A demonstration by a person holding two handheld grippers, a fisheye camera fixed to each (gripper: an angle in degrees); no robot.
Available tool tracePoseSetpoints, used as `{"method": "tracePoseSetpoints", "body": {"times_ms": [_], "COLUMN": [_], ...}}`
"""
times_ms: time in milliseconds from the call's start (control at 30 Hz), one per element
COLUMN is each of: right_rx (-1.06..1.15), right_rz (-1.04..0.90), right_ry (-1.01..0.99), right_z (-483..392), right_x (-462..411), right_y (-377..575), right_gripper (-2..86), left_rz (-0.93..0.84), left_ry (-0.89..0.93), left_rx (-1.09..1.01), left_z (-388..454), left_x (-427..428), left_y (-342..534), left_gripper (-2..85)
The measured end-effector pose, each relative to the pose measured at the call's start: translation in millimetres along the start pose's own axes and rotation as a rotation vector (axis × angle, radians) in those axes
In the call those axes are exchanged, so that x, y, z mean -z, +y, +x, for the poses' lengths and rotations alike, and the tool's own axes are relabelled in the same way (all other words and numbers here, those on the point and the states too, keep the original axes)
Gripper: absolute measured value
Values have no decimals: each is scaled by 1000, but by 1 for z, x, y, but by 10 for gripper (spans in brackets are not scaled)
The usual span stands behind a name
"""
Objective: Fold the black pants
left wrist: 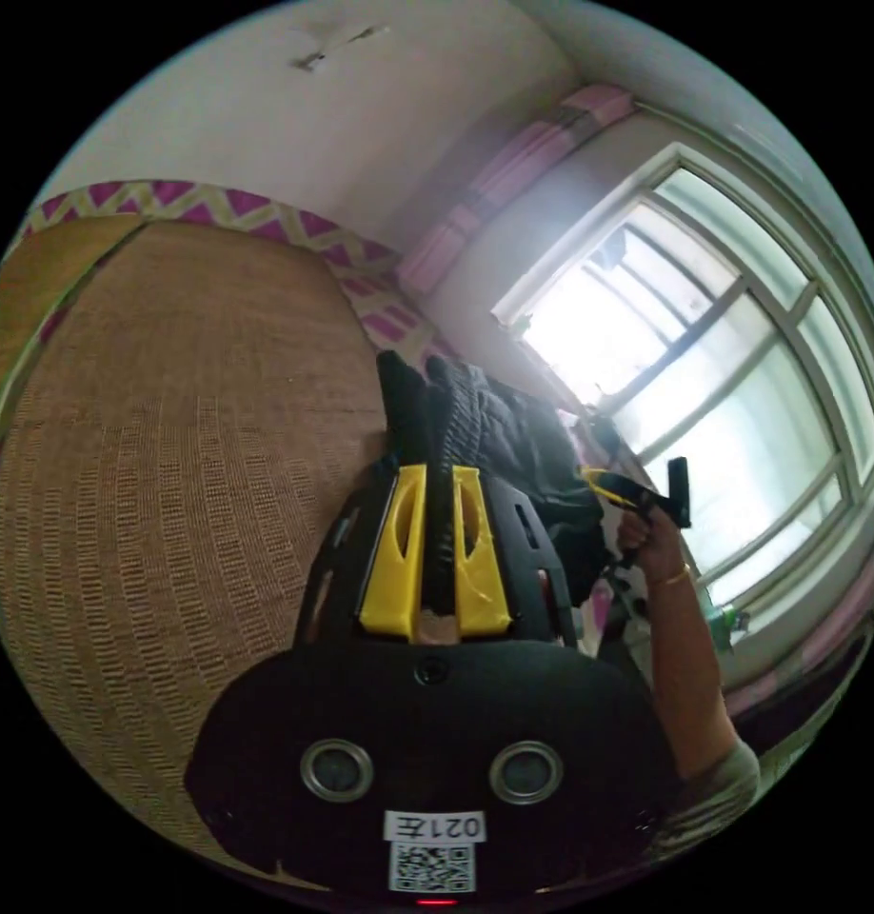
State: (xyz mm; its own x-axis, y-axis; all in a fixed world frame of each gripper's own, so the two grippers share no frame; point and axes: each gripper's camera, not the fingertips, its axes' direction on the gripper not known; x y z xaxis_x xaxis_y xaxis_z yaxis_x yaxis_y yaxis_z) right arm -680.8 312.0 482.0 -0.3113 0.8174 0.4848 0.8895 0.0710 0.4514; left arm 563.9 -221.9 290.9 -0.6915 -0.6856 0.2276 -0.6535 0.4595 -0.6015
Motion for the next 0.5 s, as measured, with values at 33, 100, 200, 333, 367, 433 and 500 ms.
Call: {"method": "tracePoseSetpoints", "body": {"times_ms": [33,100,200,333,367,433,500], "right_rx": [-28,-57,11,218,288,392,501], "right_rz": [-7,6,-10,-105,-114,-130,-126], "right_ry": [160,285,199,38,6,-23,-54], "right_z": [9,18,13,-46,-72,-116,-162], "right_x": [-6,-14,-30,-70,-80,-97,-112], "right_y": [1,10,33,82,97,122,145], "right_gripper": [125,130,125,116,116,121,118], "left_rz": [-16,-48,-95,-69,-54,-32,-3], "left_ry": [-21,-6,-3,-68,-100,-159,-248], "left_rx": [31,23,-66,-172,-182,-176,-133], "left_z": [-7,-16,-24,-26,-26,-28,-33], "left_x": [-16,-27,-18,44,68,104,143], "left_y": [9,28,71,140,161,191,222], "left_gripper": [13,4,-3,-9,-9,-9,-9]}}
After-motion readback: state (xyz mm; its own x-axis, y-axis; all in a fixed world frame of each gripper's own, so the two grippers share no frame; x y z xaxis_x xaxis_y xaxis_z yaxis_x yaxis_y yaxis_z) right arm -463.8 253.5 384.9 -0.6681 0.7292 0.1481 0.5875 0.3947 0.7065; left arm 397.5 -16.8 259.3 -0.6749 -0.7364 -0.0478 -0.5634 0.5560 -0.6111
